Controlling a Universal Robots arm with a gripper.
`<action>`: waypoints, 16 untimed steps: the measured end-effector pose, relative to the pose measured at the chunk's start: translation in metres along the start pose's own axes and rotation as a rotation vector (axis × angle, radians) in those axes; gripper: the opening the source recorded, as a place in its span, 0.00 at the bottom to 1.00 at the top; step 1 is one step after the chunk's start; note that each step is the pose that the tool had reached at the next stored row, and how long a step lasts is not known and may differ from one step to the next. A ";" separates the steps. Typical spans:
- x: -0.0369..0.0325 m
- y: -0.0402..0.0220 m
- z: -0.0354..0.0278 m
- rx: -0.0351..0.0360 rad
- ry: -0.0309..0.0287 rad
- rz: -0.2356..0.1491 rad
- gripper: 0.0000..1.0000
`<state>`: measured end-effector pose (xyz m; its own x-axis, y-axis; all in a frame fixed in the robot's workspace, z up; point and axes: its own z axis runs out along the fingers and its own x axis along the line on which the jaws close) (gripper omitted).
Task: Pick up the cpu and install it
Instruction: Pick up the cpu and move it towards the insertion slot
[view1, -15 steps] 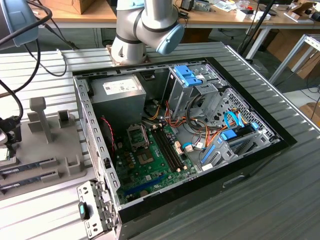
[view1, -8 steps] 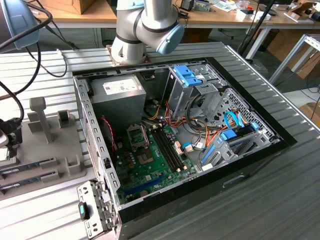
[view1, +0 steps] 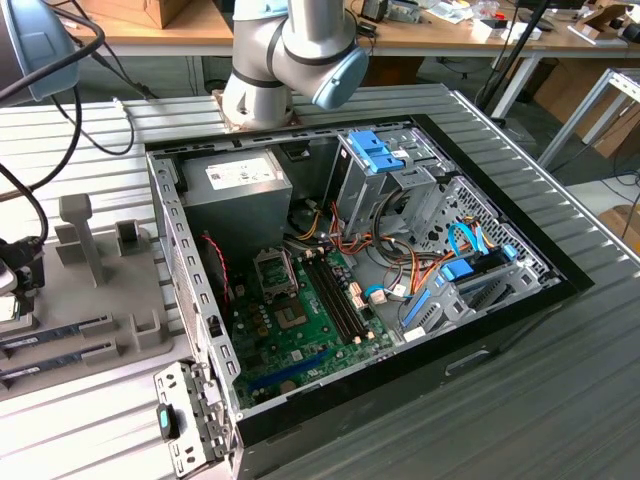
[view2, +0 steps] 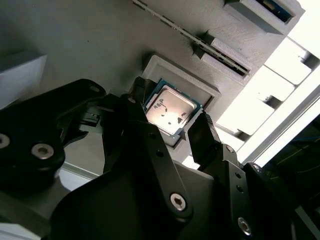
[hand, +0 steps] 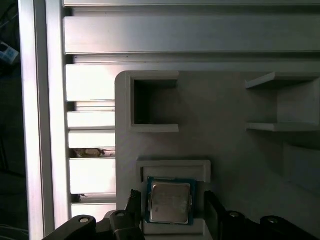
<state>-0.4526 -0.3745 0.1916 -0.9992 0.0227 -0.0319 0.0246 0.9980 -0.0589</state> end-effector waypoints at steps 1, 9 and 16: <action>0.0000 0.0003 0.0004 -0.0001 -0.0002 0.000 0.62; 0.0001 0.0018 0.0018 0.0000 -0.0001 0.000 0.62; 0.0001 0.0018 0.0020 -0.0001 0.0000 0.000 0.47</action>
<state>-0.4526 -0.3729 0.1896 -0.9992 0.0228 -0.0320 0.0246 0.9980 -0.0589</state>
